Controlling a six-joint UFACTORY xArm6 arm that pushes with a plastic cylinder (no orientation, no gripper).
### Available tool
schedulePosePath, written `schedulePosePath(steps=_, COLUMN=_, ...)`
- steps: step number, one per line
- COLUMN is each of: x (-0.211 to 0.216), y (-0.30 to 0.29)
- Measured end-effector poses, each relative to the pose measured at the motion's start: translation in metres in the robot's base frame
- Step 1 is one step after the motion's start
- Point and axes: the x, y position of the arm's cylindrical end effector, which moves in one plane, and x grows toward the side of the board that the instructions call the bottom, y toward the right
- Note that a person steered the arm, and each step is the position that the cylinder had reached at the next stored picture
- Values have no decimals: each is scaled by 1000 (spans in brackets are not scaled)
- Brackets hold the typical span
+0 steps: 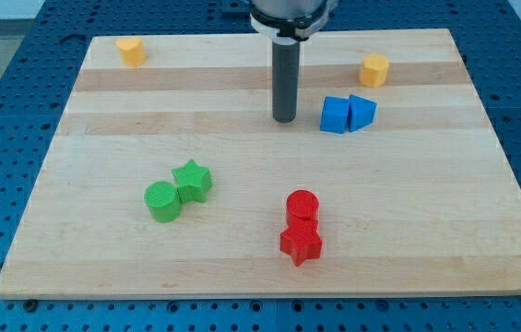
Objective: Nudge the yellow hexagon a bit up
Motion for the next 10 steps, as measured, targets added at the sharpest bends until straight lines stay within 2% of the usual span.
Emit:
schedulePosePath(steps=3, x=-1, y=-32)
schedulePosePath(steps=5, x=-35, y=-32)
schedulePosePath(steps=6, x=-38, y=-32)
schedulePosePath(steps=10, x=-48, y=56)
